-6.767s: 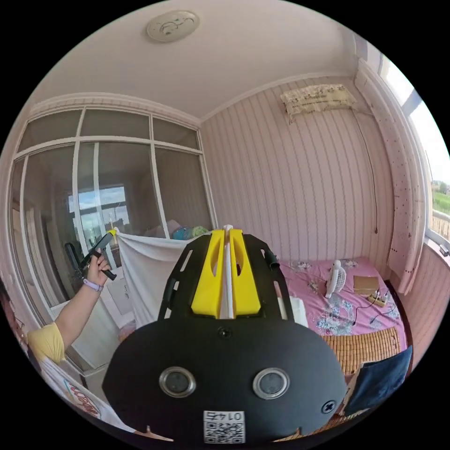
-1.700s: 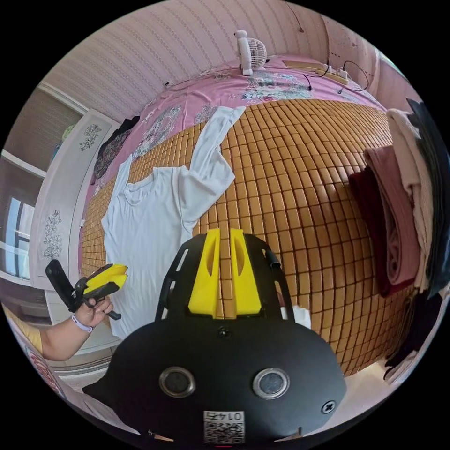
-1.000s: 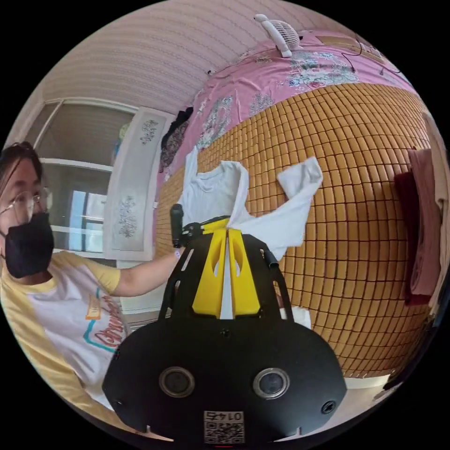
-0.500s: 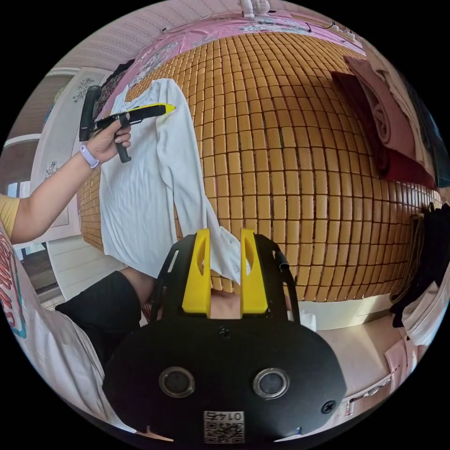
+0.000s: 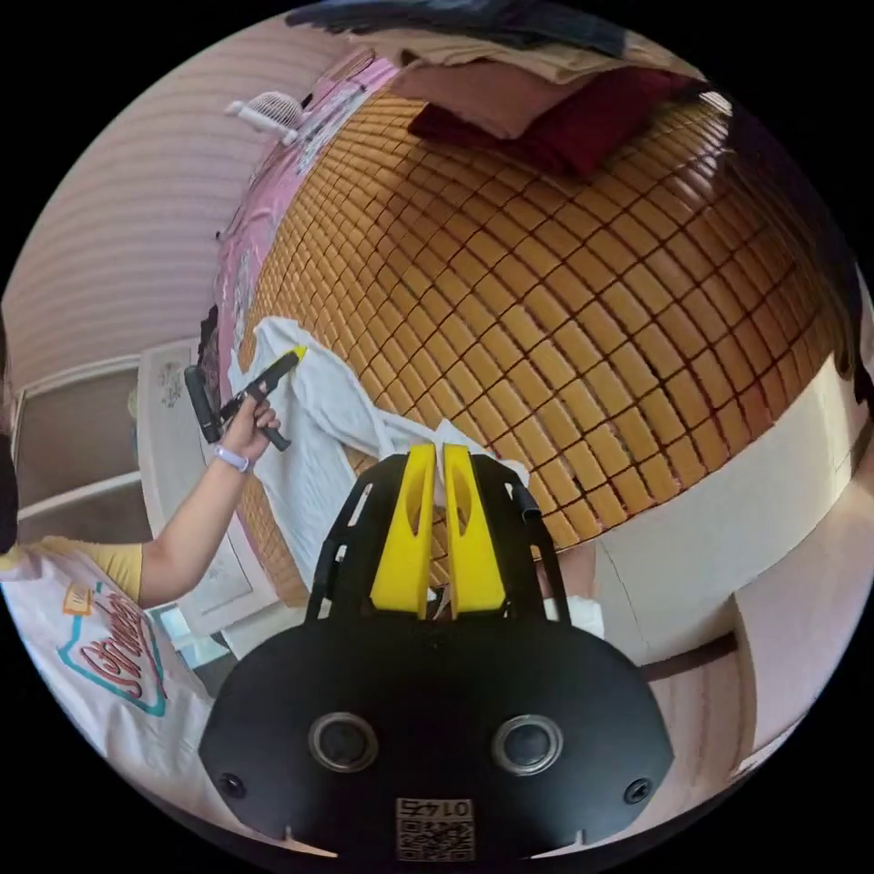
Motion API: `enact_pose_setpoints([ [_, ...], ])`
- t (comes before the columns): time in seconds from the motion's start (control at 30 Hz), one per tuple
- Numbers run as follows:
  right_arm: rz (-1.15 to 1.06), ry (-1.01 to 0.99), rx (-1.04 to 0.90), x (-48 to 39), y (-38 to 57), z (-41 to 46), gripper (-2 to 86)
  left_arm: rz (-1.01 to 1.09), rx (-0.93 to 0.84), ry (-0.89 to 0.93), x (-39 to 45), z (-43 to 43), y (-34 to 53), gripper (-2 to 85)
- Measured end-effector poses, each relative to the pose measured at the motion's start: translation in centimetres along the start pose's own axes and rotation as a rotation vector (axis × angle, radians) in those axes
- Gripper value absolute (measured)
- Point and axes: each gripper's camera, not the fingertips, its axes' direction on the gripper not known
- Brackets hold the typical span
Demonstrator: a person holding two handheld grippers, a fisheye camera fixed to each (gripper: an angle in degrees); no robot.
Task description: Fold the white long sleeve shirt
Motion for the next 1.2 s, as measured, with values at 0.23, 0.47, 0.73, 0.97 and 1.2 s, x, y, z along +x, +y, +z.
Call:
enact_pose_setpoints([
  [0.23,-0.235,0.280,0.007,-3.4,0.7,0.2,8.0,-0.009,0.017,0.002,-0.6,1.4,2.4,-0.2],
  [0.47,-0.238,0.358,-0.051,-4.6,-1.4,3.0,2.0,0.006,0.027,-0.022,-0.1,1.2,3.8,-0.7],
  [0.73,-0.223,0.036,-0.077,-1.9,-1.5,-8.8,1.0,0.031,0.131,0.001,1.2,0.3,2.5,0.7],
  [0.97,-0.074,0.170,0.077,-0.6,-2.4,-9.1,4.6,-0.031,0.122,-0.004,0.8,1.3,2.9,3.8],
  [1.2,-0.229,0.444,-0.069,-5.1,-1.6,-1.4,2.6,-0.046,0.179,-0.046,-1.3,0.2,2.6,4.4],
])
